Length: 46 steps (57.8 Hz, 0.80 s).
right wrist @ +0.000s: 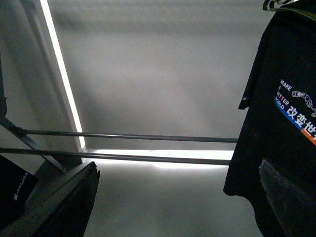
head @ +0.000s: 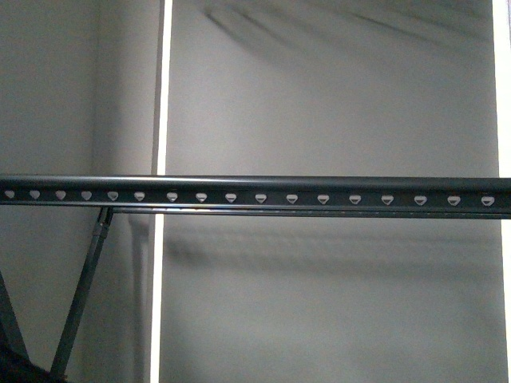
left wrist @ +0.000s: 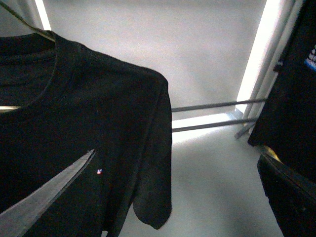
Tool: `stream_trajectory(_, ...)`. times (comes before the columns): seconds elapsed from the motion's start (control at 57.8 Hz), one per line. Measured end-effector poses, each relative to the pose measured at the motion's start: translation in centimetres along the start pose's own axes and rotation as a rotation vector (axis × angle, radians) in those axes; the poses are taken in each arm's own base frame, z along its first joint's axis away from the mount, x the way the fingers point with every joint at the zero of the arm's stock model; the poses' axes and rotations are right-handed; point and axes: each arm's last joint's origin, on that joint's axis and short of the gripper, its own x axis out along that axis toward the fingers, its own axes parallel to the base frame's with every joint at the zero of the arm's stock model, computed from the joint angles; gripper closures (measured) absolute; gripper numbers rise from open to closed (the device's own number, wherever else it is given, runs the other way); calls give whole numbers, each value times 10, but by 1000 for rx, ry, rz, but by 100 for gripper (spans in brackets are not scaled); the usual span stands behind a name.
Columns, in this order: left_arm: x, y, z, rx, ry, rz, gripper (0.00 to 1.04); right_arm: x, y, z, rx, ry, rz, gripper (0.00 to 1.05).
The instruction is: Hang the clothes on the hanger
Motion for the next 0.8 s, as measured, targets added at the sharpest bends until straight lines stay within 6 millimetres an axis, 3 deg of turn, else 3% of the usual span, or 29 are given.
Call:
stream_trajectory(0.104, 26, 7, 32, -192, 19, 159, 7, 0, 0, 0, 0, 0, 0, 7)
stream_trajectory(0.242, 63, 10, 50, -465, 44, 304, 7, 0, 0, 0, 0, 0, 1, 7)
stream_trajectory(0.467, 126, 10, 60, -701, 77, 402, 7, 0, 0, 0, 0, 0, 0, 7)
stream_trajectory(0.796, 183, 21, 63, -797, 81, 452, 7, 0, 0, 0, 0, 0, 0, 7)
